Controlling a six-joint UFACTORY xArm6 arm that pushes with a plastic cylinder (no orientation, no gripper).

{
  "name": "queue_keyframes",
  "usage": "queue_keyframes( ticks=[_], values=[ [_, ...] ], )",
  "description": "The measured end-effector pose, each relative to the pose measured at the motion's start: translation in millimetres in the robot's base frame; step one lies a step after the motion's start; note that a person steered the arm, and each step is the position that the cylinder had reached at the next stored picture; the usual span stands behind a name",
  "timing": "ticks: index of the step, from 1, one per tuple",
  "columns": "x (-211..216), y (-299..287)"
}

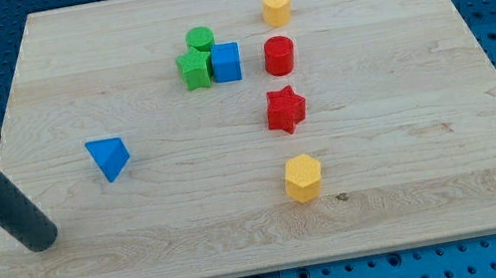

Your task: Place the blue triangle parallel to yellow hexagon

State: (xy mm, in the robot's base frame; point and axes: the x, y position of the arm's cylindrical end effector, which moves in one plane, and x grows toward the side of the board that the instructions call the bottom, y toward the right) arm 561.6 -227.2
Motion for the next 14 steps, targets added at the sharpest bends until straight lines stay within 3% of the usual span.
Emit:
queue_keyframes(
  ticks=[1,5,8,14],
  values=[
    [0,16],
    [-99,29],
    [-99,92],
    [-59,85]
  ],
)
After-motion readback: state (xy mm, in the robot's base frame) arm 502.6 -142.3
